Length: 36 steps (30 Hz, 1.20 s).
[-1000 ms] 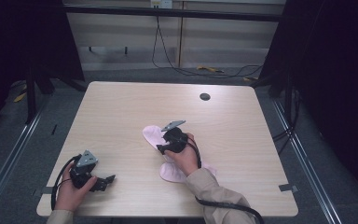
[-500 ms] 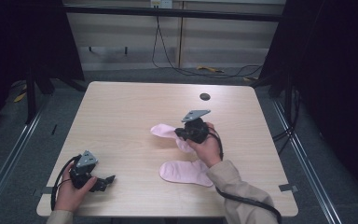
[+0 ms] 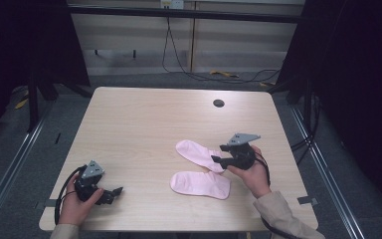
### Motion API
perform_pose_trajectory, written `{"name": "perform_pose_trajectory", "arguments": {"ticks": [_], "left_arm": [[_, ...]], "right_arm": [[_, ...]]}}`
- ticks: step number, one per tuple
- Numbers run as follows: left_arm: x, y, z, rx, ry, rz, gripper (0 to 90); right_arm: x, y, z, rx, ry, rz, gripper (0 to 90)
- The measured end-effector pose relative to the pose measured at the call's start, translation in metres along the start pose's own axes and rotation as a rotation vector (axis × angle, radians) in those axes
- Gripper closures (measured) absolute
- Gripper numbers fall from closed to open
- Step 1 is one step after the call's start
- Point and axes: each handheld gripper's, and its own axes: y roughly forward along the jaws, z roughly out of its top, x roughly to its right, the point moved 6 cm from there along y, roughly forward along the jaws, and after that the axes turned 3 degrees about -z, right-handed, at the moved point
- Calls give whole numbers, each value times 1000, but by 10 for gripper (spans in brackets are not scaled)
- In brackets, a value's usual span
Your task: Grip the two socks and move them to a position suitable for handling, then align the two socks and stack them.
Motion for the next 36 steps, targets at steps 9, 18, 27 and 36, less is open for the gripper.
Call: {"name": "perform_pose_trajectory", "arguments": {"ticks": [9,18,27,36], "left_arm": [[1,0,0,-1,-2,5,0],[1,1,0,4,-9,4,0],[1,1,1,0,-11,14,0],[12,3,10,10,-40,-30,113]], "right_arm": [[-24,-26,-55,0,23,-31,390],[-33,-35,-72,21,53,-20,352],[-44,-33,-74,-28,25,27,538],[-71,-30,-68,-37,2,64,536]]}}
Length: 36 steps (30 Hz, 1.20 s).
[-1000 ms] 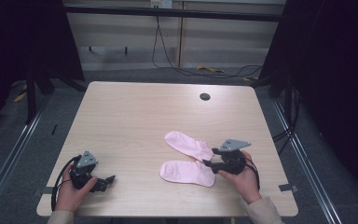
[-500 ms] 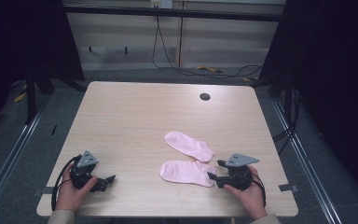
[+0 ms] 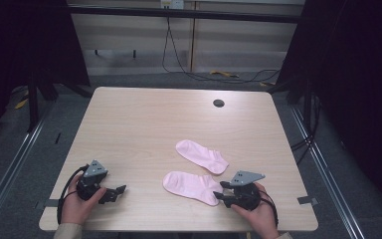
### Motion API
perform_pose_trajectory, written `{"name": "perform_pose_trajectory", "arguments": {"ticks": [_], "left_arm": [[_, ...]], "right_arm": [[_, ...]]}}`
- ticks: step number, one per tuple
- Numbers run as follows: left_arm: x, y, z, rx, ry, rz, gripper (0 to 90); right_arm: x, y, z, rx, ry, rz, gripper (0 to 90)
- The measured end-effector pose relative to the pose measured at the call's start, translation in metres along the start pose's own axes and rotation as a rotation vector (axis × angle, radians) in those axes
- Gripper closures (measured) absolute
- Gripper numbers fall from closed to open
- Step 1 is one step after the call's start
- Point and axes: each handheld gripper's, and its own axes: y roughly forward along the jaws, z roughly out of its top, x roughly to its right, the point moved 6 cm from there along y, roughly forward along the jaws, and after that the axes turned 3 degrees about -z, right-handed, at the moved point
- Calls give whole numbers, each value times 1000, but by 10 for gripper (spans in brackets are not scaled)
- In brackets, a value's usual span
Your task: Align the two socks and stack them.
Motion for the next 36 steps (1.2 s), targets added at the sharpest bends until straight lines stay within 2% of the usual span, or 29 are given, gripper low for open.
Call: {"name": "perform_pose_trajectory", "arguments": {"ticks": [5,6,7,9,13,15,17,19,20,21,22,25,26,27,28,31,32,36], "left_arm": [[9,2,8,11,15,-25,117],[13,3,12,18,3,-46,117],[13,3,12,18,3,-46,116],[18,5,14,13,-21,-67,112],[32,8,28,57,-34,-83,72],[36,8,31,63,-38,-89,72],[46,12,35,67,-26,-103,72],[55,17,39,48,-6,-113,75],[60,20,41,42,4,-116,115],[64,22,43,39,14,-116,115],[71,27,49,33,32,-118,167],[76,32,53,26,30,-113,179],[78,34,54,16,32,-109,238],[79,37,55,11,23,-108,238],[80,42,58,6,12,-100,308],[82,48,61,-3,20,-92,353],[84,53,65,-10,31,-69,369],[83,58,72,-22,44,-39,445]], "right_arm": [[1,-1,3,22,10,-14,506],[3,-3,3,33,29,-16,498],[4,-4,3,38,31,-15,499],[5,-5,3,41,32,-19,500],[7,-8,4,65,34,-42,512],[8,-9,4,68,34,-44,516],[10,-11,4,77,34,-59,523],[12,-14,5,86,26,-78,546],[13,-16,6,90,26,-90,570],[13,-16,6,90,26,-90,570],[13,-17,6,94,29,-80,583],[13,-17,6,78,23,-91,598],[12,-16,5,70,19,-97,596],[12,-16,5,70,19,-97,596],[12,-15,4,69,11,-109,598],[12,-15,4,70,5,-112,605],[12,-16,3,72,5,-113,615],[12,-13,2,69,27,-102,617]]}}
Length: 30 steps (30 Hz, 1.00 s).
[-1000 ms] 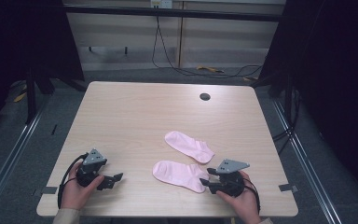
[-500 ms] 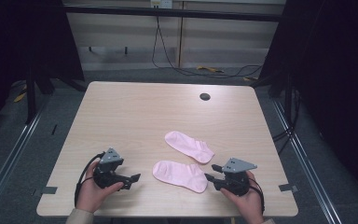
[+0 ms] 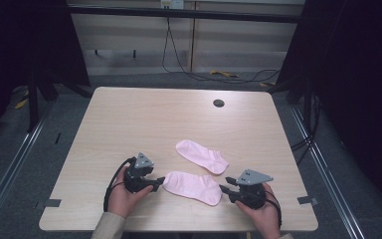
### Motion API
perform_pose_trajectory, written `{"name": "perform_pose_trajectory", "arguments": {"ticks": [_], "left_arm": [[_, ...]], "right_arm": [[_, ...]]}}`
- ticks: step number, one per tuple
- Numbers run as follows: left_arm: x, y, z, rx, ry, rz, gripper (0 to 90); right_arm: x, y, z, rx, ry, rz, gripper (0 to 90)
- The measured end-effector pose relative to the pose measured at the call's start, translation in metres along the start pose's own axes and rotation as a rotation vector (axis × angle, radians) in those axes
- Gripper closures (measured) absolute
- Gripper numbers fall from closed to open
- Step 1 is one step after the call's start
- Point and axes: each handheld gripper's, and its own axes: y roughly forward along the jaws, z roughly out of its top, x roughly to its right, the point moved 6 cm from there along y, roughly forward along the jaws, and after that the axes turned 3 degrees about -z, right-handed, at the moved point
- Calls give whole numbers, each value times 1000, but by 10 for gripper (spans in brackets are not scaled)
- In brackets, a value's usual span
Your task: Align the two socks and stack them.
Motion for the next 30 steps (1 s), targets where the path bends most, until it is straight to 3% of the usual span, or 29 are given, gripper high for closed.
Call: {"name": "perform_pose_trajectory", "arguments": {"ticks": [6,8,16,23,26,30], "left_arm": [[6,7,0,-18,-15,-21,522],[9,8,2,-22,-2,-26,550],[10,15,1,-65,9,-22,643],[16,15,2,-82,27,-32,767],[17,16,3,-89,34,-63,844],[18,16,3,-91,29,-71,893]], "right_arm": [[-2,1,0,-10,4,8,671],[-3,0,1,-4,25,18,683],[-4,0,-1,-5,35,18,712],[-6,5,-5,-34,55,19,732],[-8,8,-7,-60,71,33,780],[-10,9,-5,-71,71,42,839]]}}
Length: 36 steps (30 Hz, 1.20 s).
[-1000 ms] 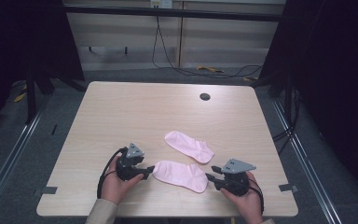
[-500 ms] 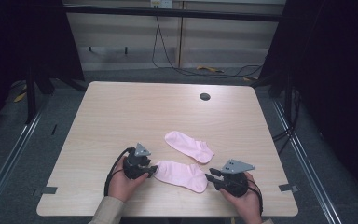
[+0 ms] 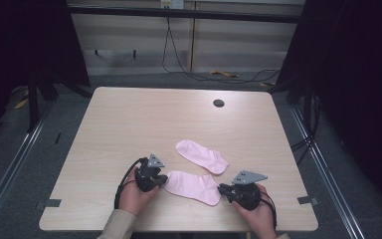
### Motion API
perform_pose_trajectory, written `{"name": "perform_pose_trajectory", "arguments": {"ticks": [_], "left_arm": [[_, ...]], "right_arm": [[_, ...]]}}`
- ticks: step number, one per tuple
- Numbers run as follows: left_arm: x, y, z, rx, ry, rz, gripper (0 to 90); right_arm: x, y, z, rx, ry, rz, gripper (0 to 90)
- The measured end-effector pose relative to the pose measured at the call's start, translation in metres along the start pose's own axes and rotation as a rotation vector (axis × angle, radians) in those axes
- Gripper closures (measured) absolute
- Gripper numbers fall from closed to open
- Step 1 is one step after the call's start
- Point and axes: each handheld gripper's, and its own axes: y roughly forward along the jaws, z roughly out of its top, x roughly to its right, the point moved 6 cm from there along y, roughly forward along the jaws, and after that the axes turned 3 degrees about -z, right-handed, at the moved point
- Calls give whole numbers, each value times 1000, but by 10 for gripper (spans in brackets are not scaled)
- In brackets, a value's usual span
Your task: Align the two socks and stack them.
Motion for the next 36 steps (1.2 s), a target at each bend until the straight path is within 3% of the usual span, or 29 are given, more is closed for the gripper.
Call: {"name": "perform_pose_trajectory", "arguments": {"ticks": [5,17,28,36], "left_arm": [[0,-1,-1,-1,-7,-4,898],[-3,-20,14,65,-30,-31,899],[-5,-32,31,103,-33,-52,900],[-10,-40,44,121,-27,-50,900]], "right_arm": [[-1,0,1,6,22,12,848],[-5,-13,13,69,31,51,849],[-1,-19,21,97,77,95,848],[8,-24,29,112,96,95,848]]}}
